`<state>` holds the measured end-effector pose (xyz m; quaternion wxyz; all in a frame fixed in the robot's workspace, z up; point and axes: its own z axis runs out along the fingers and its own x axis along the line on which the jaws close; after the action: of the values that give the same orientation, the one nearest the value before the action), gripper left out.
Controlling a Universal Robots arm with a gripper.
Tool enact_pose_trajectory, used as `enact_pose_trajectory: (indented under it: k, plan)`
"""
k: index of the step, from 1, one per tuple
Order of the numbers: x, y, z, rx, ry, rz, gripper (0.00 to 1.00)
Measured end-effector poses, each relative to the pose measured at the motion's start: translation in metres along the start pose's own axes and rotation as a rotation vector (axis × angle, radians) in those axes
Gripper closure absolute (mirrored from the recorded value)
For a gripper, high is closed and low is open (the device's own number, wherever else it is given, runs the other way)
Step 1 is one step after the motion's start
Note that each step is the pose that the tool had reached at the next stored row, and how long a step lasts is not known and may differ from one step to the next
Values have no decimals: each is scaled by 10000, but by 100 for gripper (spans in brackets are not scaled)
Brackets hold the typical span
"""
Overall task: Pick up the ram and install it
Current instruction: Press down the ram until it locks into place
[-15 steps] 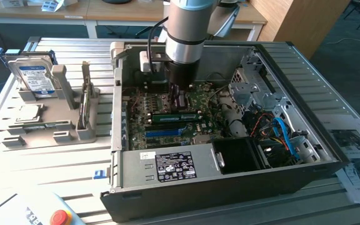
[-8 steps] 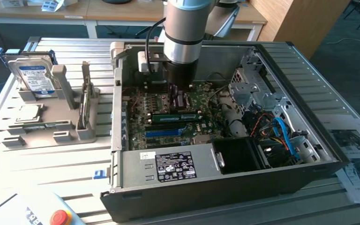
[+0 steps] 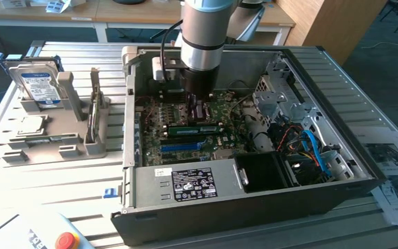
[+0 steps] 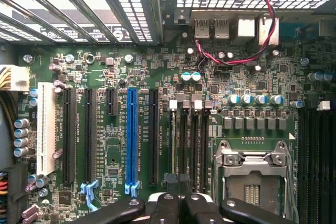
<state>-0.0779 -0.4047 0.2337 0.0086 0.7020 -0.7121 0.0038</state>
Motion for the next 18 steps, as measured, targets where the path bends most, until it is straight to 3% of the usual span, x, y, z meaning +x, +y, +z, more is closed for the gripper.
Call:
enact_pose_trajectory:
  k: [15,18]
  plan:
    - [7,34,1,68,-2,2,90]
    - [8,34,1,128,-13,1,90]
